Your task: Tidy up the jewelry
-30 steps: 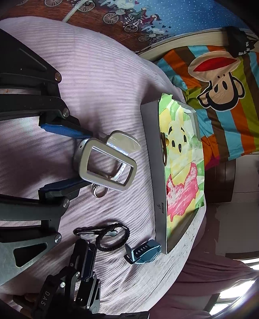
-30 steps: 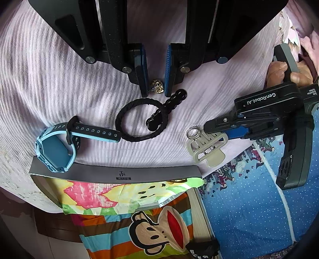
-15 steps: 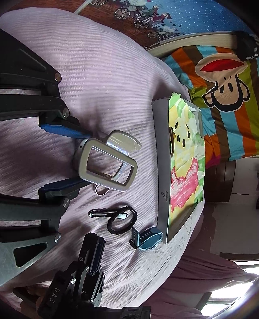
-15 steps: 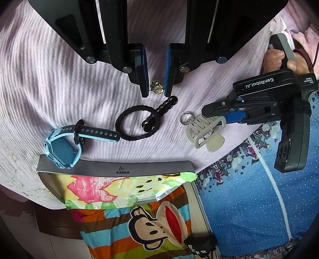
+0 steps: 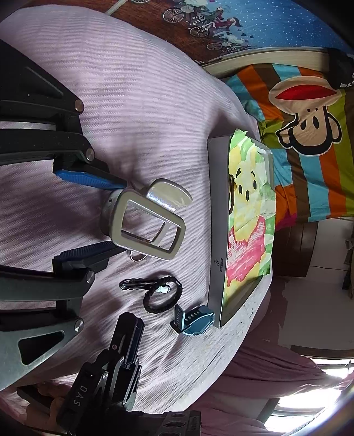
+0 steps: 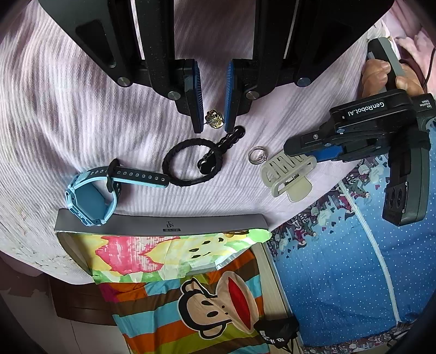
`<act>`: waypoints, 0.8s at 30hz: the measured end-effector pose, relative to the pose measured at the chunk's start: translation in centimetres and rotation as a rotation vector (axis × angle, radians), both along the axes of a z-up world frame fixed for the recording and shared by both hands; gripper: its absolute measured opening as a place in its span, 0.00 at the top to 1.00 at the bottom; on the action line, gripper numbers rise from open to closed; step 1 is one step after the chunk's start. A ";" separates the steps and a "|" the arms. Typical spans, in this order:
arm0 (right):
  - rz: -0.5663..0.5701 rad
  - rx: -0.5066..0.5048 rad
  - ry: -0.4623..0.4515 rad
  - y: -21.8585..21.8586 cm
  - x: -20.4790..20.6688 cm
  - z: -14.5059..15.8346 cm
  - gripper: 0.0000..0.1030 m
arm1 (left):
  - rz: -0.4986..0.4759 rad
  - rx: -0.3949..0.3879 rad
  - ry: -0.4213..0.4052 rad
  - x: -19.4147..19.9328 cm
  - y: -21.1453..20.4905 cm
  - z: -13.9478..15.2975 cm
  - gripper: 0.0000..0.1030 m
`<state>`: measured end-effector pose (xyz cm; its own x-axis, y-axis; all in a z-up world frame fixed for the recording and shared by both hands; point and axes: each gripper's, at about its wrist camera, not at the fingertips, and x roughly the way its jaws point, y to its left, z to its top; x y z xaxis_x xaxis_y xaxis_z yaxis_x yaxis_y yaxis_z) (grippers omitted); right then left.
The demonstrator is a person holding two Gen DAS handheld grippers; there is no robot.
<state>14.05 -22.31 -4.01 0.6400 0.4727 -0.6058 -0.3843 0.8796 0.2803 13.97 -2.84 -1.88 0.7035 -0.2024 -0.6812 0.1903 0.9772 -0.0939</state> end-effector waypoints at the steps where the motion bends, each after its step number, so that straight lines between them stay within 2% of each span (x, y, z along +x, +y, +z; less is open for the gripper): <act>1: 0.000 0.000 0.000 0.0 0.0 0.0 0.87 | 0.001 0.000 -0.002 0.0 0.0 0.0 0.65; 8: -0.007 0.006 -0.005 -0.1 -0.1 0.0 0.87 | 0.014 -0.006 -0.029 -0.4 0.3 0.2 0.65; 24: 0.008 -0.021 -0.057 0.4 -0.8 0.5 0.87 | 0.103 0.083 -0.159 -2.3 -0.4 1.7 0.65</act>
